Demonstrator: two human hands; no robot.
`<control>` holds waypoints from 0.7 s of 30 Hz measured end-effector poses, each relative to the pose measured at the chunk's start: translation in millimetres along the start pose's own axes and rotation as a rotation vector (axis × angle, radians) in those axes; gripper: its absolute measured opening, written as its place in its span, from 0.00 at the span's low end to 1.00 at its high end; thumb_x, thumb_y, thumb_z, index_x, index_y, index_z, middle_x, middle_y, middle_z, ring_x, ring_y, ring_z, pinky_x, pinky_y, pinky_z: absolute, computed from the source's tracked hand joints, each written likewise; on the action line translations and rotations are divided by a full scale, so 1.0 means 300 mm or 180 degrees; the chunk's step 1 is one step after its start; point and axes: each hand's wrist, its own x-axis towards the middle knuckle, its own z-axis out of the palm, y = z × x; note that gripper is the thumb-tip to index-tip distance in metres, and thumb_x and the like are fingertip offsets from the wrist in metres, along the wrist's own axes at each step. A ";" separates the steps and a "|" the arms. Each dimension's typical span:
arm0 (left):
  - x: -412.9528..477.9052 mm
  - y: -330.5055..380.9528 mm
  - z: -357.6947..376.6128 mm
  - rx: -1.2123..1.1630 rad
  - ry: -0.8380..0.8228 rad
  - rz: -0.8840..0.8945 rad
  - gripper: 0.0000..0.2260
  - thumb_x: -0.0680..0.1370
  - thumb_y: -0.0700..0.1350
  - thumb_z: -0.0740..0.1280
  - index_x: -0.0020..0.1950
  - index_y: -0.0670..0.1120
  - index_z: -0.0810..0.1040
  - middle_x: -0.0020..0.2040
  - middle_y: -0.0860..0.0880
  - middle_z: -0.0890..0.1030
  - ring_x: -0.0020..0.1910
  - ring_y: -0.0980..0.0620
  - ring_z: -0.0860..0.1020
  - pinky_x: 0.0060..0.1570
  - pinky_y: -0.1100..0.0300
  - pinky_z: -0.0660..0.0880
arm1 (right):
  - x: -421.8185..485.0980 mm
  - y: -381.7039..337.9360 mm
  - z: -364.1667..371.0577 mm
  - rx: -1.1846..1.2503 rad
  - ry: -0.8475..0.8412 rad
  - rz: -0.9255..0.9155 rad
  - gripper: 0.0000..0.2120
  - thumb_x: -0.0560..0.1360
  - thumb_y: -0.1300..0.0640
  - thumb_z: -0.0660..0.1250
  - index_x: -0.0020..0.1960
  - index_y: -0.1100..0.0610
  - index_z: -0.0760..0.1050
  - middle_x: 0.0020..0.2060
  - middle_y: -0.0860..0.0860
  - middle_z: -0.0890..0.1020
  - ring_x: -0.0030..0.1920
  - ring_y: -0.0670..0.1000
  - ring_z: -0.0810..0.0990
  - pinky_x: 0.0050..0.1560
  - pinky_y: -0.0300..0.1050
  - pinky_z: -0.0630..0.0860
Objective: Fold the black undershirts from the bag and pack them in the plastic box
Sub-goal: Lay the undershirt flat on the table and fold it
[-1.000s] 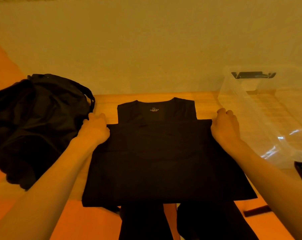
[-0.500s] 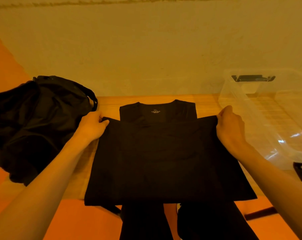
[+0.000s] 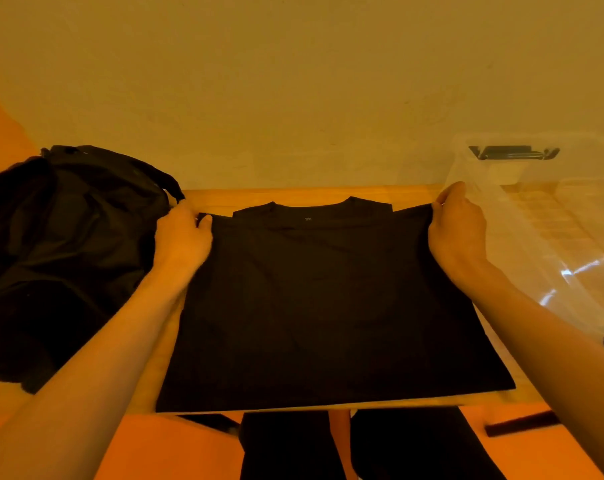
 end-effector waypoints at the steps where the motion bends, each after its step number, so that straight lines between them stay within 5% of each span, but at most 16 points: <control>1: -0.024 0.014 0.012 0.0324 0.0085 0.0256 0.12 0.83 0.45 0.64 0.62 0.38 0.73 0.58 0.37 0.77 0.56 0.38 0.77 0.51 0.47 0.75 | -0.003 -0.002 0.013 -0.0212 -0.0084 -0.0052 0.11 0.84 0.61 0.60 0.65 0.64 0.69 0.50 0.58 0.77 0.53 0.61 0.78 0.50 0.53 0.73; 4: -0.154 0.082 0.064 0.1320 0.0196 0.1108 0.25 0.84 0.55 0.59 0.75 0.41 0.66 0.74 0.37 0.67 0.72 0.37 0.68 0.69 0.44 0.70 | -0.088 -0.034 0.068 -0.0949 -0.0320 -0.0789 0.20 0.83 0.52 0.60 0.72 0.60 0.67 0.67 0.62 0.74 0.68 0.62 0.72 0.68 0.58 0.70; 8: -0.311 0.127 0.171 0.1661 -0.0750 0.1179 0.35 0.82 0.67 0.45 0.83 0.51 0.44 0.83 0.43 0.43 0.82 0.43 0.43 0.79 0.45 0.43 | -0.253 -0.095 0.155 -0.1440 -0.1236 -0.1793 0.31 0.81 0.35 0.45 0.80 0.49 0.56 0.81 0.56 0.53 0.81 0.56 0.48 0.80 0.56 0.47; 12: -0.271 0.003 0.153 0.1773 -0.1061 0.0615 0.37 0.78 0.71 0.37 0.82 0.54 0.36 0.82 0.44 0.36 0.81 0.46 0.36 0.79 0.46 0.37 | -0.183 -0.015 0.160 -0.1665 -0.1453 -0.1072 0.36 0.78 0.30 0.33 0.81 0.45 0.40 0.82 0.53 0.43 0.81 0.54 0.38 0.79 0.58 0.39; 21: -0.275 -0.047 0.079 0.1852 -0.0921 0.0509 0.38 0.77 0.71 0.34 0.83 0.52 0.42 0.83 0.45 0.39 0.81 0.48 0.36 0.80 0.48 0.38 | -0.133 0.052 0.090 -0.1690 -0.1496 -0.0829 0.41 0.73 0.30 0.29 0.82 0.46 0.38 0.82 0.55 0.42 0.81 0.55 0.38 0.80 0.58 0.39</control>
